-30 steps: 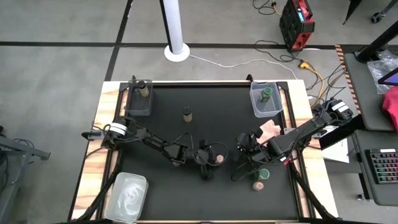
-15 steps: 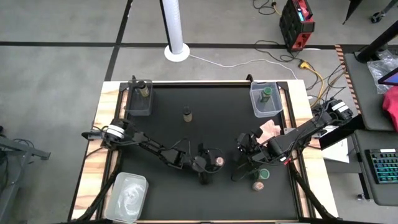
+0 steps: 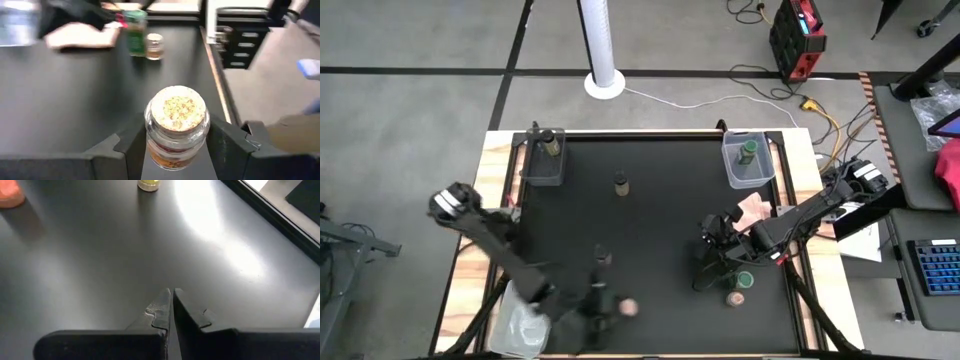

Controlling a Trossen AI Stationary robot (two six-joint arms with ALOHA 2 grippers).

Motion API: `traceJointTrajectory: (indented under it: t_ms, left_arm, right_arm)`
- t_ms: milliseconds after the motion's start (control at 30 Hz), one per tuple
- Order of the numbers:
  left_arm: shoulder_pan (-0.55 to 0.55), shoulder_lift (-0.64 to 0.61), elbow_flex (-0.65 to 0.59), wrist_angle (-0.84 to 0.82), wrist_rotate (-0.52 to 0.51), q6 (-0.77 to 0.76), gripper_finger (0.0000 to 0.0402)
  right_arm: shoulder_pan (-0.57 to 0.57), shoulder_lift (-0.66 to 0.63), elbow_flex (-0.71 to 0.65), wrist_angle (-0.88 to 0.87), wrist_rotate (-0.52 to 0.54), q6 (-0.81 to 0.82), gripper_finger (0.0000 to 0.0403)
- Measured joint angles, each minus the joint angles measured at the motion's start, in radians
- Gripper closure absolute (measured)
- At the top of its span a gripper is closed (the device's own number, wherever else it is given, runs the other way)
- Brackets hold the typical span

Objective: Sort spices by type
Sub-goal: Put the top brown spice bottle into the white bin

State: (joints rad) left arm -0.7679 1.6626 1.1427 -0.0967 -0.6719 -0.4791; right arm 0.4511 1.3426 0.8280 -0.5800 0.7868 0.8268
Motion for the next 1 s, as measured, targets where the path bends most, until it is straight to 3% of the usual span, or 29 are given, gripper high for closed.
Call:
traceJointTrajectory:
  t_ms: [100, 200, 367, 600, 700, 833, 1000]
  left_arm:
    - [-0.118, -0.075, 0.0, -0.181, -0.211, -0.161, 0.0241]
    - [-0.2, -0.117, 0.0, -0.339, -0.318, -0.32, 0.0241]
    - [-0.257, -0.149, 0.0, -0.523, -0.305, -0.496, 0.0241]
    - [-0.283, -0.153, 0.0, -0.555, -0.299, -0.481, 0.0241]
    - [-0.282, -0.144, 0.0, -0.549, -0.33, -0.475, 0.0241]
    - [-0.283, -0.132, 0.0, -0.53, -0.369, -0.473, 0.0241]
    - [-0.283, -0.112, 0.0, -0.487, -0.434, -0.473, 0.0241]
  right_arm:
    - [0.0, 0.0, -0.001, 0.04, 0.001, -0.017, 0.039]
    - [0.0, 0.0, -0.001, 0.115, 0.002, -0.077, 0.039]
    - [0.0, 0.0, -0.001, 0.272, -0.001, -0.206, 0.039]
    - [0.001, 0.035, -0.001, 0.584, -0.009, -0.484, 0.039]
    - [0.002, 0.102, -0.001, 0.793, -0.06, -0.637, 0.039]
    - [0.002, 0.24, -0.001, 1.114, -0.21, -0.856, 0.039]
    - [0.002, 0.416, 0.02, 1.456, -0.252, -0.986, 0.039]
